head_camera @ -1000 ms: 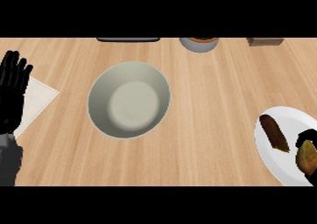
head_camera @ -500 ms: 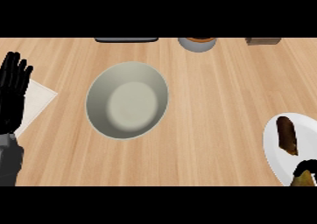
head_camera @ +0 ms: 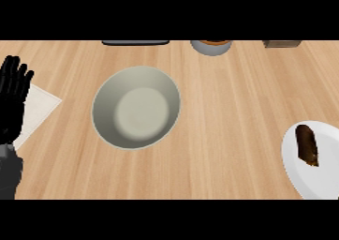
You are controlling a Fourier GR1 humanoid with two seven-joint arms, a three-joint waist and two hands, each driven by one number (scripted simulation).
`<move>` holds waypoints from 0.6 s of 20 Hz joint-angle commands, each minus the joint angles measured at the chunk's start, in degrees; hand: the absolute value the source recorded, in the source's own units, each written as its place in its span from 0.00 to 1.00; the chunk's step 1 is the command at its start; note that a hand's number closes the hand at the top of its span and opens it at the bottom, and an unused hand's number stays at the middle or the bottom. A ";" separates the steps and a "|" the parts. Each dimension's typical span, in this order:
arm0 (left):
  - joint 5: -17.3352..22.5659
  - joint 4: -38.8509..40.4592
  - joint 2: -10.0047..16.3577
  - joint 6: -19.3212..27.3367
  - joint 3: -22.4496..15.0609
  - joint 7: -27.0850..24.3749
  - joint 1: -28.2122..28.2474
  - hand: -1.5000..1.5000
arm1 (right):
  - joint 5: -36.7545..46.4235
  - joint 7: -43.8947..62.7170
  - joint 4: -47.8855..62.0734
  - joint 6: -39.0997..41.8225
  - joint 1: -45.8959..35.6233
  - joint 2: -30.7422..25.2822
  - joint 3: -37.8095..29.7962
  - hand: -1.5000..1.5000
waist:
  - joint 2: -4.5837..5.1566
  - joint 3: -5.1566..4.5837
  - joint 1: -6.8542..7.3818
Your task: Pick the pear from the plate and place it in the bowl
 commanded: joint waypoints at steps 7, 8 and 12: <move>-0.52 -1.61 -0.13 0.96 -0.48 2.55 -0.56 0.50 | -9.41 3.10 -20.69 7.51 -7.85 2.30 0.70 1.00 | -0.22 -0.07 0.11; -0.02 -0.27 0.09 -0.26 0.20 0.09 0.48 0.50 | -9.39 4.94 -21.10 7.78 -10.80 3.49 1.78 1.00 | -0.12 -0.18 0.38; -1.60 1.16 -0.79 1.12 -0.82 -0.57 -1.51 0.50 | -11.07 8.78 -19.63 9.54 -19.63 8.89 8.24 1.00 | 0.01 -0.24 0.41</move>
